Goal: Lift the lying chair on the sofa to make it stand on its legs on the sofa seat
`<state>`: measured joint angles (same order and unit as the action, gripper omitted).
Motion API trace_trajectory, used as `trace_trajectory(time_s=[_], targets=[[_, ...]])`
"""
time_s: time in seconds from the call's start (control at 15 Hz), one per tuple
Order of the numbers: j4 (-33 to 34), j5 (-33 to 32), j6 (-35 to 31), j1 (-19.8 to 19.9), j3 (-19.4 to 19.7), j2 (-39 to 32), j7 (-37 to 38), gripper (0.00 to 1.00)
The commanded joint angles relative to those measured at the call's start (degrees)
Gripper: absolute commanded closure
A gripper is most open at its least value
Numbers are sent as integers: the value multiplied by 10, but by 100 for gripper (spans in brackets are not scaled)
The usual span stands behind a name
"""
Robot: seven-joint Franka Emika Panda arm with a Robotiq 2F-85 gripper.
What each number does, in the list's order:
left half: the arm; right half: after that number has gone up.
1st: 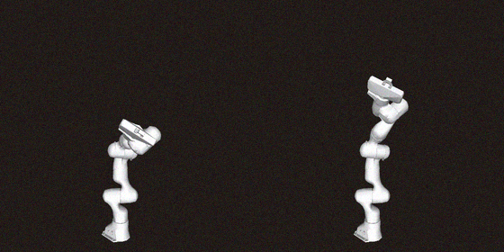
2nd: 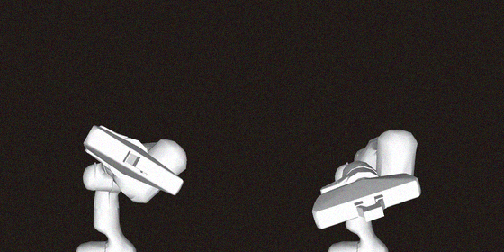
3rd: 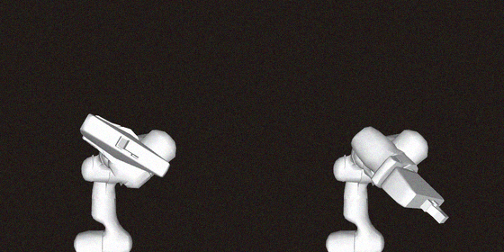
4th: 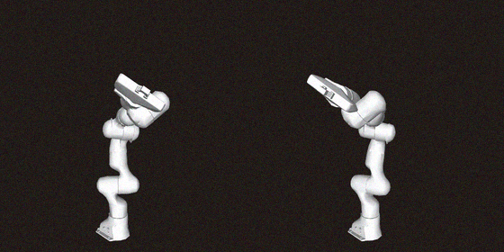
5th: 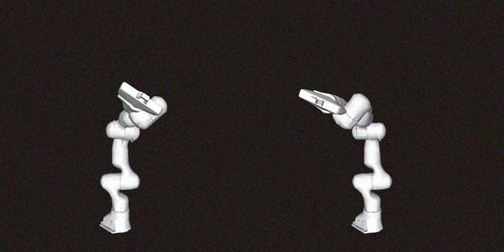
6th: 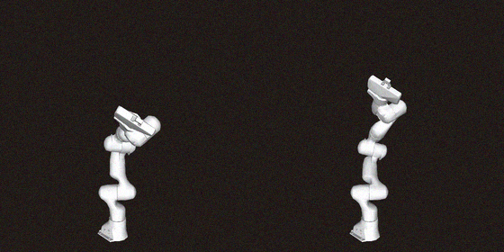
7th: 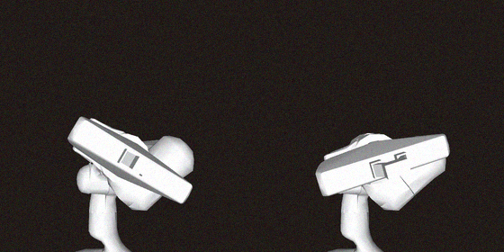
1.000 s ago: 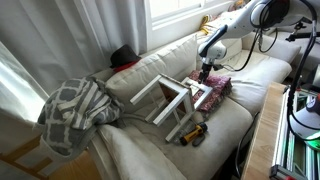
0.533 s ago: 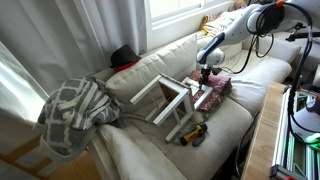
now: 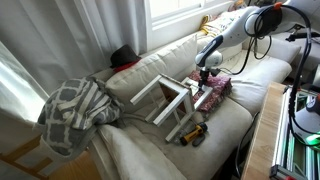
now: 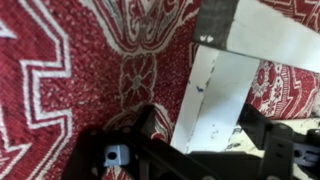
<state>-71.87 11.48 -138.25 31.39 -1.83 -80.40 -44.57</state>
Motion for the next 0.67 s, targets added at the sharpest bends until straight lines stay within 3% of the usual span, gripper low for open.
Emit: trace_trajectory(time_s=[0.0, 0.2, 0.4, 0.6], targets=[[19, -22, 10, -13, 14, -20, 35, 43], [18, -26, 20, -14, 14, -18, 46, 66], [12, -27, 20, -16, 16, -10, 60, 77], [-18, -17, 17, -21, 25, 24, 68, 96]])
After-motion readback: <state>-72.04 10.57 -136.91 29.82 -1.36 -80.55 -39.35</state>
